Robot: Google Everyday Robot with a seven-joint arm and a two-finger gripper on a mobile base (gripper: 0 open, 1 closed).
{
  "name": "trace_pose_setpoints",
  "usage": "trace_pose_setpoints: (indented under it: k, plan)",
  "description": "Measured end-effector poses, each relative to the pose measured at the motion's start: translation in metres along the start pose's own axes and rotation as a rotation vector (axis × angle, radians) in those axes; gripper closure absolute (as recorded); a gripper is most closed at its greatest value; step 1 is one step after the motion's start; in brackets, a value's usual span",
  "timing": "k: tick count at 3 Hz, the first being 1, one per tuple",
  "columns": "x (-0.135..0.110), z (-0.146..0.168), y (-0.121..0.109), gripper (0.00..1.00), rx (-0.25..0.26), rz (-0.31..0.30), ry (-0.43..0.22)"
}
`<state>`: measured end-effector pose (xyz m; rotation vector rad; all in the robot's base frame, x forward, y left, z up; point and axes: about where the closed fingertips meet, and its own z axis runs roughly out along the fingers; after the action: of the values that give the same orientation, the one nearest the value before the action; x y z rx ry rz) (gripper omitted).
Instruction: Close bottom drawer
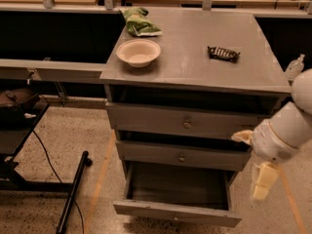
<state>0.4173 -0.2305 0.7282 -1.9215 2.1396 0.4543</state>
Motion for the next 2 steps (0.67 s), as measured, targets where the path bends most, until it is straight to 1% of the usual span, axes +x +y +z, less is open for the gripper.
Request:
trace_pose_setpoints:
  k: [1, 2]
  plan:
    - [0.0153, 0.0086, 0.0049, 0.0, -0.005, -0.059, -0.009]
    - [0.0126, 0.0074, 0.0042, 0.0, -0.005, -0.064, -0.007]
